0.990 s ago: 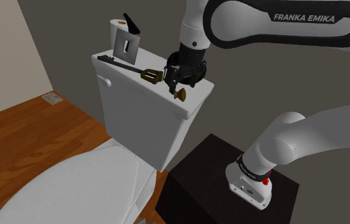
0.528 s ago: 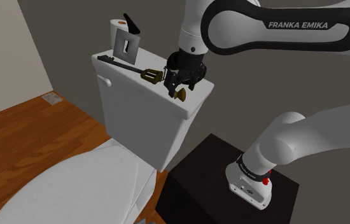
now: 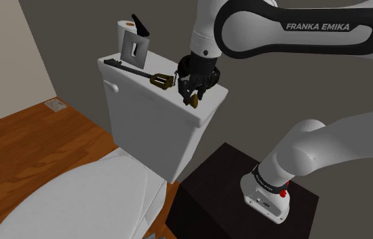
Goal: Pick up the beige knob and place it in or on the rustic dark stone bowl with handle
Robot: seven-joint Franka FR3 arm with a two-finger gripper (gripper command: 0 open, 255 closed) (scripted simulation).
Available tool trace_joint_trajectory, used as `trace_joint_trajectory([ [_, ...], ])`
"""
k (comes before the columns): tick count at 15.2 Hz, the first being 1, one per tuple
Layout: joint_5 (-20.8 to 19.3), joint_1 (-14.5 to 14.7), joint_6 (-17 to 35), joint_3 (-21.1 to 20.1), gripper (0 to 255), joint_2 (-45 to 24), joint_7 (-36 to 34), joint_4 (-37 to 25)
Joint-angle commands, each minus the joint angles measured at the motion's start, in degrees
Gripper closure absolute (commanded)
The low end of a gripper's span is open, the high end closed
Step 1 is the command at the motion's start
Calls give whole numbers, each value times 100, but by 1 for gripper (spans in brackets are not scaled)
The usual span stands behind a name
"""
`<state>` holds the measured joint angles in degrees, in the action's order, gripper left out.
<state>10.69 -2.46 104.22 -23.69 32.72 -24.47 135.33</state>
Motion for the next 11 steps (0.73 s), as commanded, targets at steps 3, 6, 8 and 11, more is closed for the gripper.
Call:
trace_joint_trajectory([
  [3,-1,-1,-2,0,255,-2,0,1],
  [6,-9,-4,-79,14,255,7,1,-67],
  [8,-27,-12,-233,39,255,12,1,-215],
  [11,-54,-26,-461,75,255,11,0,-444],
])
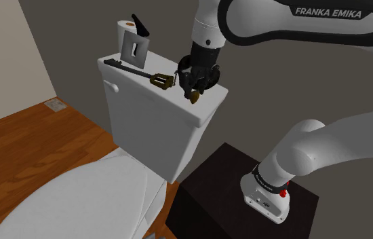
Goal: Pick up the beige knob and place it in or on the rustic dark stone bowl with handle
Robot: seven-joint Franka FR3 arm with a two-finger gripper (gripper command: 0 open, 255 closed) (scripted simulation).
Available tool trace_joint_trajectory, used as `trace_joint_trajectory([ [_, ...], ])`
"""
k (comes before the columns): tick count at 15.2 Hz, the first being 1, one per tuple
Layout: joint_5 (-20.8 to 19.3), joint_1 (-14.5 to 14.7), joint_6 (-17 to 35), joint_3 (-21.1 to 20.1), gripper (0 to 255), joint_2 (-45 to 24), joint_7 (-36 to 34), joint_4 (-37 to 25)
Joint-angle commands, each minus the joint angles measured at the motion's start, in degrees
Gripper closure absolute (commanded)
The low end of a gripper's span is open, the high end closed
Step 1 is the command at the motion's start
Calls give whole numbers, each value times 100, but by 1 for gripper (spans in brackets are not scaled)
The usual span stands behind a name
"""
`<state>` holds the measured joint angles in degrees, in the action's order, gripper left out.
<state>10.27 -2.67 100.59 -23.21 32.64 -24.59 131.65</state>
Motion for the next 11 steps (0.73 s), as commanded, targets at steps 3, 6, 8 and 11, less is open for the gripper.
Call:
trace_joint_trajectory([
  [3,-39,-20,-323,59,255,6,10,-314],
  [6,-67,-36,-547,89,255,-19,6,-561],
  [8,-85,-47,-695,107,255,-42,2,-731],
  [11,-113,-65,-916,131,255,-85,-6,-994],
])
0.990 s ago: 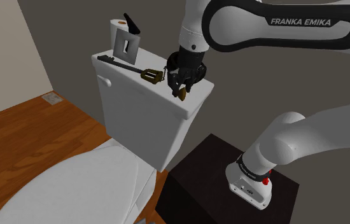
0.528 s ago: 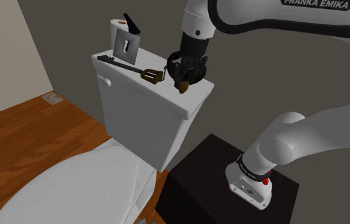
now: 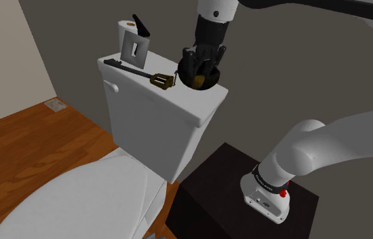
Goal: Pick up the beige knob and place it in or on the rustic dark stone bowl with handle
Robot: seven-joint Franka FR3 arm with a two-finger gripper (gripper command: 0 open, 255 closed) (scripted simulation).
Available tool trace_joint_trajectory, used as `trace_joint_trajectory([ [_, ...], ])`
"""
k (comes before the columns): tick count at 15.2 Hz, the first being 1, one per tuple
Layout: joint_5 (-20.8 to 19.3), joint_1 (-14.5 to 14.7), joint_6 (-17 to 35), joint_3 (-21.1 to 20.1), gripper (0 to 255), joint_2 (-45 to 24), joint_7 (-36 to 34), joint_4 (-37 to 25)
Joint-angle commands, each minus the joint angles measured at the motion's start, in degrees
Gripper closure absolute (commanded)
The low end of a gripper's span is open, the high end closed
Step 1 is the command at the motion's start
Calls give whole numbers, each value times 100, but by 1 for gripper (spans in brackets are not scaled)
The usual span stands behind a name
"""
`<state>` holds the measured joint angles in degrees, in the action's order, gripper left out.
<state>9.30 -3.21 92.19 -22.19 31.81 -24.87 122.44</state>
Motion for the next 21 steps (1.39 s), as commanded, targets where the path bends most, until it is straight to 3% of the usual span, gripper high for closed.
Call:
trace_joint_trajectory([
  [1,-25,-16,-149,36,255,-19,19,-163],
  [16,-161,-107,-1196,90,255,-392,-51,-1572],
  [21,-452,-324,-1138,504,255,-761,545,-1831],
])
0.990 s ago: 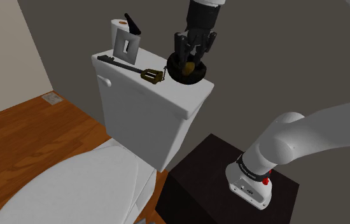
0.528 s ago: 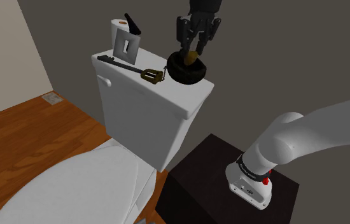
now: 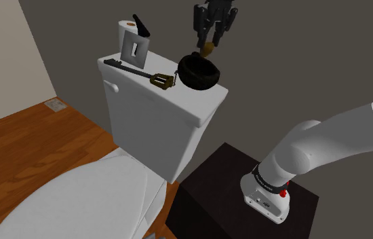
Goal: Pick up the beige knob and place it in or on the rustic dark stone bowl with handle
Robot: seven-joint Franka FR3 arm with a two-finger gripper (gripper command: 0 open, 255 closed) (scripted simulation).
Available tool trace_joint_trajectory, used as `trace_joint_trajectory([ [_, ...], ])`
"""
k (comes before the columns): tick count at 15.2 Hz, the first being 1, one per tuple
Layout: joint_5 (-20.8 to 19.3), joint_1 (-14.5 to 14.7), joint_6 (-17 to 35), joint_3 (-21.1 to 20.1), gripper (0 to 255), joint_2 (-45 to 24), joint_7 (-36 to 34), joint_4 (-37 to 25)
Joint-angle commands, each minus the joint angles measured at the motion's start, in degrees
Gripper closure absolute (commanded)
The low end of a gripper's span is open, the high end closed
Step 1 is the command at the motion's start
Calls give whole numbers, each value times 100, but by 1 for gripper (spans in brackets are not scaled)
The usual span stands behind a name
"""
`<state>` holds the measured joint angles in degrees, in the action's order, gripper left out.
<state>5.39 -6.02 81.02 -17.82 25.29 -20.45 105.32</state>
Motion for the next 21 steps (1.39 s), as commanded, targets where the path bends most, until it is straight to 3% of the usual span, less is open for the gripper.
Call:
trace_joint_trajectory([
  [1,-115,-88,-12,143,255,-197,218,-191],
  [6,-396,-340,18,548,255,-801,845,-738],
  [21,-322,-305,1193,551,255,-423,872,809],
])
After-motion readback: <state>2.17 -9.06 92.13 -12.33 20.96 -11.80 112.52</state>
